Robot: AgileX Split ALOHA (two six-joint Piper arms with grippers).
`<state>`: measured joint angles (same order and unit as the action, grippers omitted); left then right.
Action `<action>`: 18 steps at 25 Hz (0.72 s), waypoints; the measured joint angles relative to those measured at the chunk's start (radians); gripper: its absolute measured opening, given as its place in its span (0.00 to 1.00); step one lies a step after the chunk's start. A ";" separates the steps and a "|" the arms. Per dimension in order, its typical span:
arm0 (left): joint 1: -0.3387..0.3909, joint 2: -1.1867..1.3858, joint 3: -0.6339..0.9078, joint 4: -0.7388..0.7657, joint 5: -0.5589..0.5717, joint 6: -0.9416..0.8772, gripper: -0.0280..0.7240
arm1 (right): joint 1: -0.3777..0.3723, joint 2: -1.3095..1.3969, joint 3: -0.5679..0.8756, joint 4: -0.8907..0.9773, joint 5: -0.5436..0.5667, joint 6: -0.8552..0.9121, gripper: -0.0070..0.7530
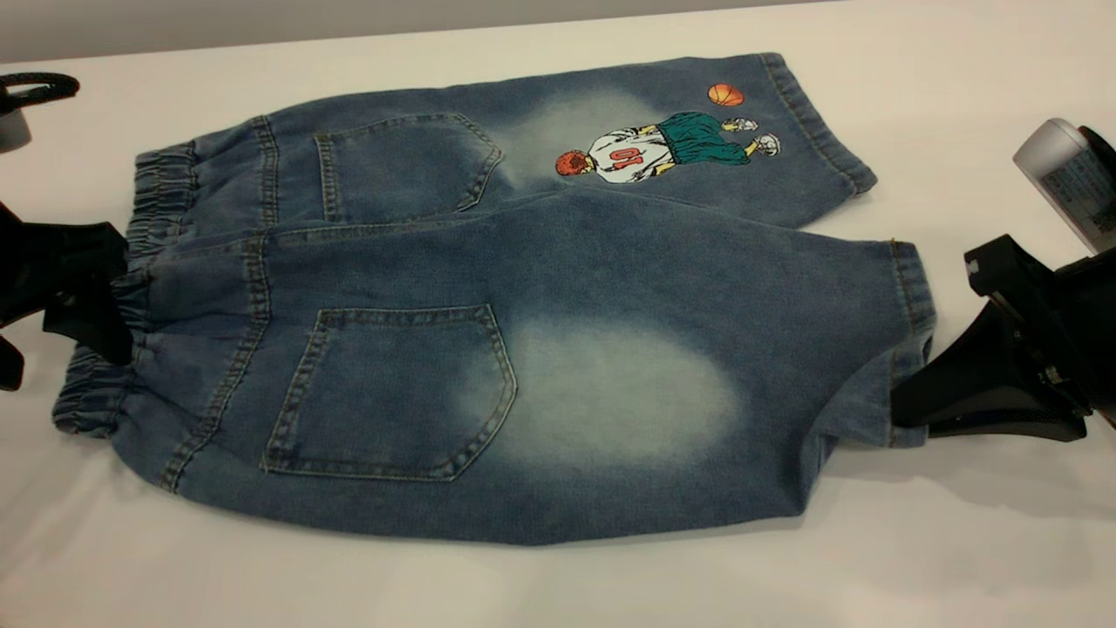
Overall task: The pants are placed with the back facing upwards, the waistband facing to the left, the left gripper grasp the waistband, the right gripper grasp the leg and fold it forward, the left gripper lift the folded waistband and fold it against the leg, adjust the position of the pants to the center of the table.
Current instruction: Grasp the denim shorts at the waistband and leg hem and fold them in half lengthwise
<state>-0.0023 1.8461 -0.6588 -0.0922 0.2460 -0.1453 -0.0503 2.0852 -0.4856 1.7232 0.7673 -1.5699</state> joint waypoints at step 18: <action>-0.001 0.090 0.000 -0.024 -0.046 0.002 0.71 | 0.000 0.000 0.000 0.000 0.001 0.000 0.03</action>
<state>-0.0031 1.9357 -0.6588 -0.1162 0.2003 -0.1434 -0.0503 2.0852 -0.4856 1.7236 0.7684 -1.5699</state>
